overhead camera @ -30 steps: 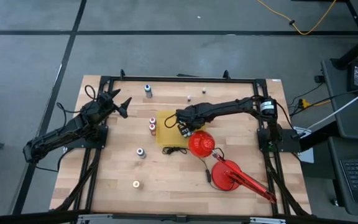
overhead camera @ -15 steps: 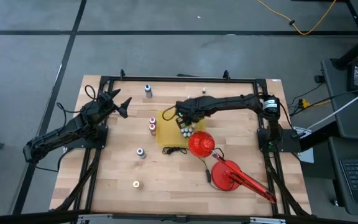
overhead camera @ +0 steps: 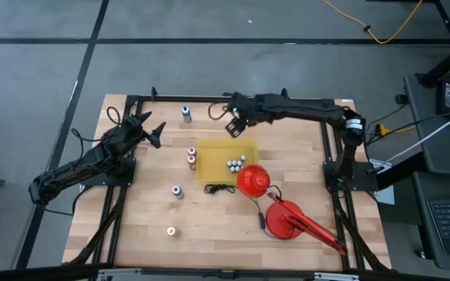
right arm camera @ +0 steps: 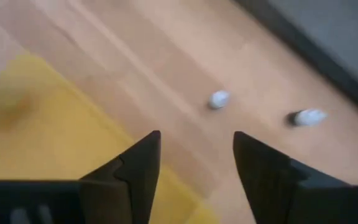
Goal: Pick & Place food coloring
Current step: Put the small brown food coloring bottle into the yellow container
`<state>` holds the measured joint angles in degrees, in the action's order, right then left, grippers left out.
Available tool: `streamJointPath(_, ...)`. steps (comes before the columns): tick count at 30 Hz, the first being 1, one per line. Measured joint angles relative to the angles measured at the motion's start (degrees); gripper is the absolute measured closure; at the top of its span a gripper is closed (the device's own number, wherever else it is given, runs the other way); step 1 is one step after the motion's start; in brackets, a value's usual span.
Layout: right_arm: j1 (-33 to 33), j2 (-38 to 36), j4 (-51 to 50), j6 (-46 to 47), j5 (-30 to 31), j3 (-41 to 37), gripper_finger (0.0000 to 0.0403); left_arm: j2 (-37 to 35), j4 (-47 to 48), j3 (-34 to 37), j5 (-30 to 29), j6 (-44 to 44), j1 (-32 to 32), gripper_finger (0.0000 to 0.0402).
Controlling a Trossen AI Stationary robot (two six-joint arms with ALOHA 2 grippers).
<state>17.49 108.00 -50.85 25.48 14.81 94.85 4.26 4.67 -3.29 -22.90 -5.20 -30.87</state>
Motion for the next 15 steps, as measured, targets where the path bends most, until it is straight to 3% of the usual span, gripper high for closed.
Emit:
streamJointPath(7, 8.8, -0.3, 0.3, -10.7, 0.6, -0.4, 0.016, 0.0, -0.1, 0.0, 0.0, 0.0, 0.0, 0.0038)
streamJointPath(15, 18.0, -0.2, 3.7, -12.8, 0.1, -4.3, 0.0158, 0.0, -0.1, 0.0, 0.0, 0.0, 0.0, 0.0038)
